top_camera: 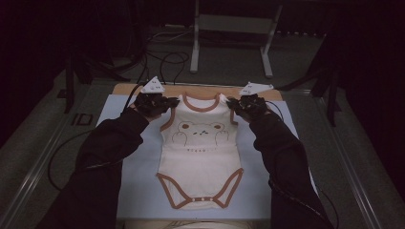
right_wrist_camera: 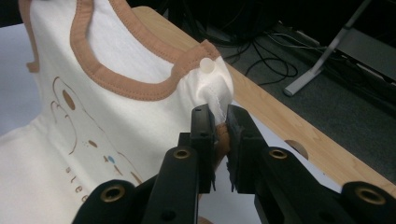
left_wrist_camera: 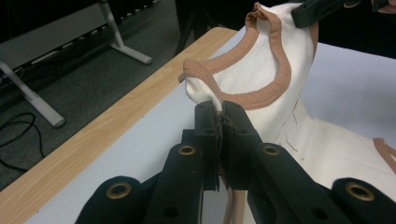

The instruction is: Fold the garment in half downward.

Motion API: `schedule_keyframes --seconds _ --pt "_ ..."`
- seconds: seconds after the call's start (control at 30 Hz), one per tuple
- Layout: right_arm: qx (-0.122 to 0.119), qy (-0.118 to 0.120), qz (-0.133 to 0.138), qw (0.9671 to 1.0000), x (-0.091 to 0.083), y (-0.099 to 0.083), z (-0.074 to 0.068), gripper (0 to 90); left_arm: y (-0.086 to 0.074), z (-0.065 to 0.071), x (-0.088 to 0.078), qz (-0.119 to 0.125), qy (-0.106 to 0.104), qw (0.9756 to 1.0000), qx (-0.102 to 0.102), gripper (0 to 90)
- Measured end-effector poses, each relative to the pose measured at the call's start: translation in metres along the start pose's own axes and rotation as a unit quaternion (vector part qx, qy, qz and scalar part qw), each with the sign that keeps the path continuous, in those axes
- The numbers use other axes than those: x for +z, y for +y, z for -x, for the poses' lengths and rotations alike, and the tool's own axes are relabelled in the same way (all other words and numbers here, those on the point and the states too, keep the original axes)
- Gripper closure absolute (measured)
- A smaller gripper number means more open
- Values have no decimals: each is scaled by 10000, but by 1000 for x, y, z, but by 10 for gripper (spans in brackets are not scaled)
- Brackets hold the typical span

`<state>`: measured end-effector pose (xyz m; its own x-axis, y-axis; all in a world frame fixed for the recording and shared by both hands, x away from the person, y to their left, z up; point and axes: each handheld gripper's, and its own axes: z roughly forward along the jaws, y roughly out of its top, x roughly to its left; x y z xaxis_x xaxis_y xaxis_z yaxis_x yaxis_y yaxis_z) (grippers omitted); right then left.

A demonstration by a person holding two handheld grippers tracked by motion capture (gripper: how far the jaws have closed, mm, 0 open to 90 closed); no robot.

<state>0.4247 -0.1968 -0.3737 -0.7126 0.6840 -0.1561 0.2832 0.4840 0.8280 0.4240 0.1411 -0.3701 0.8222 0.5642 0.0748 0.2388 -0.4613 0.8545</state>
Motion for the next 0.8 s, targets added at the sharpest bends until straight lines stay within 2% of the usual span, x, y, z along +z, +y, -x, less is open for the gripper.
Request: schedule_keyframes --seconds 0.43,0.8 --pt "-163 160 182 9996 -24 -15 -29 824 -15 17 -12 64 -185 9998 53 867" --pt "-240 305 244 9989 -39 -28 -50 824 -29 38 -23 97 -362 9992 170 867"
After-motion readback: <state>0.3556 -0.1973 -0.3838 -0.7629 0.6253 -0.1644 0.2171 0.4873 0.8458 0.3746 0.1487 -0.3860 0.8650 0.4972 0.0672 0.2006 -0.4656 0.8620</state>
